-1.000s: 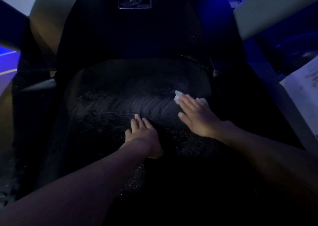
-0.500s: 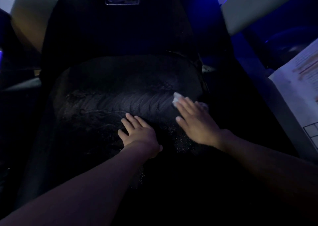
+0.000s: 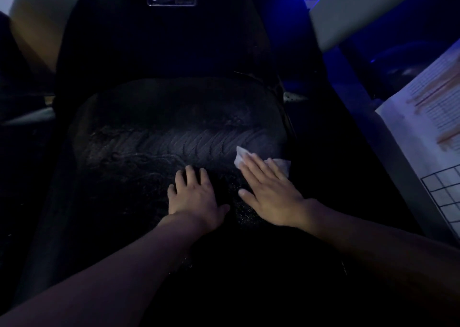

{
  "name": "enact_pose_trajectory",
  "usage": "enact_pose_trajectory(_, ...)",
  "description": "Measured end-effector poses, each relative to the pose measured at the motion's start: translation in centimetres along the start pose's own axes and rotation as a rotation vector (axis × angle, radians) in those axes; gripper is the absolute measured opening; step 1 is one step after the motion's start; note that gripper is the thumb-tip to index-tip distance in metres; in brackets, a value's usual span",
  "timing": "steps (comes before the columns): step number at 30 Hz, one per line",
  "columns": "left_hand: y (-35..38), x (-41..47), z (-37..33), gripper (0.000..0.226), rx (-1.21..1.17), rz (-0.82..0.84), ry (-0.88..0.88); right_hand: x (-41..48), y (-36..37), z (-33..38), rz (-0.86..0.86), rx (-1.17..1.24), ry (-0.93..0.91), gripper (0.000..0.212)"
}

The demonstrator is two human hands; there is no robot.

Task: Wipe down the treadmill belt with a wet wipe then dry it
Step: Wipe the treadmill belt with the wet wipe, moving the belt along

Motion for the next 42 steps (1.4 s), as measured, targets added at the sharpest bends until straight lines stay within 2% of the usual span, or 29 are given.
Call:
enact_pose_trajectory(2, 0.4, -0.3, 0.6, 0.121, -0.041, 0.054, 0.034, -0.1, -0.9, -1.4, -0.012, 0.045, -0.04, 0.075)
enact_pose_trajectory(5, 0.6, -0.4, 1.4, 0.13, -0.107, 0.094, 0.086, 0.6, -1.3, -1.6, -0.019, 0.058, 0.166, 0.074)
enact_pose_trajectory(7, 0.4, -0.2, 2.0, 0.13, -0.144, 0.105, 0.107, 0.0, -0.4, 1.5, 0.006, 0.01, 0.035, 0.082)
enact_pose_trajectory(9, 0.2, -0.2, 2.5, 0.127, -0.133, 0.1, 0.129, -1.0, -0.1, 2.6, 0.06, 0.011, -0.136, 0.079)
enact_pose_trajectory(10, 0.1, -0.3, 2.7, 0.125, -0.111, 0.087, 0.135, -0.6, -0.5, 2.0, 0.058, 0.046, -0.152, 0.076)
enact_pose_trajectory(11, 0.1, -0.5, 2.7, 0.122, -0.086, 0.068, 0.126, 0.1, -1.0, 1.1, 0.029, 0.08, -0.085, 0.075)
enact_pose_trajectory(13, 0.1, -0.9, 2.5, 0.116, -0.03, 0.043, 0.043, 1.0, -1.1, 0.2, -0.008, 0.086, 0.105, 0.073)
enact_pose_trajectory(14, 0.2, -1.2, 2.4, 0.113, -0.005, 0.054, -0.027, 1.1, -0.8, 1.1, -0.001, 0.051, 0.111, 0.074)
enact_pose_trajectory(16, 0.3, -1.7, 2.6, 0.111, -0.026, 0.108, -0.164, 0.4, 0.0, 3.4, 0.038, 0.002, -0.051, 0.078)
enact_pose_trajectory(18, 0.4, -1.7, 3.3, 0.113, -0.093, 0.119, -0.201, 0.1, -0.3, 3.4, 0.075, 0.011, -0.175, 0.08)
enact_pose_trajectory(19, 0.3, -1.7, 3.6, 0.115, -0.114, 0.104, -0.193, 0.8, -0.6, 2.4, 0.052, 0.032, -0.147, 0.08)
enact_pose_trajectory(21, 0.1, -1.7, 4.3, 0.12, -0.124, 0.064, -0.182, 2.0, -1.0, 0.7, -0.016, 0.064, 0.059, 0.083)
enact_pose_trajectory(22, -0.2, -1.7, 4.8, 0.121, -0.117, 0.054, -0.186, 2.3, -0.8, 1.3, -0.022, 0.047, 0.103, 0.084)
enact_pose_trajectory(26, -1.4, -1.7, 6.3, 0.092, -0.067, -0.019, -0.12, 0.6, 0.1, 5.1, 0.064, 0.023, -0.183, 0.077)
enact_pose_trajectory(27, -1.4, -1.7, 6.7, 0.091, -0.047, -0.042, -0.103, 0.9, -0.3, 4.8, 0.063, 0.045, -0.194, 0.073)
enact_pose_trajectory(30, -0.7, -1.6, 7.6, 0.107, -0.005, 0.006, -0.15, 2.9, -0.8, 3.5, 0.014, 0.081, 0.11, 0.066)
enact_pose_trajectory(31, -0.5, -1.7, 7.9, 0.111, -0.007, 0.049, -0.2, 3.0, -0.6, 4.5, 0.018, 0.052, 0.117, 0.067)
enact_pose_trajectory(35, -0.5, -1.7, 8.6, 0.118, -0.08, 0.078, -0.289, 1.7, 0.0, 8.0, 0.066, 0.039, -0.243, 0.068)
enact_pose_trajectory(36, -0.5, -1.7, 8.7, 0.119, -0.084, 0.074, -0.288, 2.5, -0.3, 7.0, 0.06, 0.06, -0.212, 0.066)
enact_pose_trajectory(38, -0.6, -1.7, 8.7, 0.122, -0.084, 0.07, -0.287, 3.9, -0.6, 5.4, 0.011, 0.08, 0.005, 0.066)
enact_pose_trajectory(39, -0.6, -1.7, 8.7, 0.123, -0.085, 0.07, -0.29, 4.1, -0.4, 5.7, 0.005, 0.057, 0.053, 0.068)
enact_pose_trajectory(40, -0.7, -1.7, 8.7, 0.124, -0.085, 0.067, -0.294, 4.0, -0.1, 6.7, 0.011, 0.038, 0.009, 0.069)
enact_pose_trajectory(42, -0.7, -1.7, 8.8, 0.125, -0.069, 0.056, -0.295, 3.0, 0.4, 8.7, 0.052, 0.014, -0.199, 0.069)
Point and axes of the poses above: each hand's wrist, its own x-axis towards the middle knuckle, its own y-axis out of the palm, z = x × y, the point moved 5 cm from there along x, towards the middle knuckle, and after that the axes turned 5 degrees about -z, right-handed, at the moved point
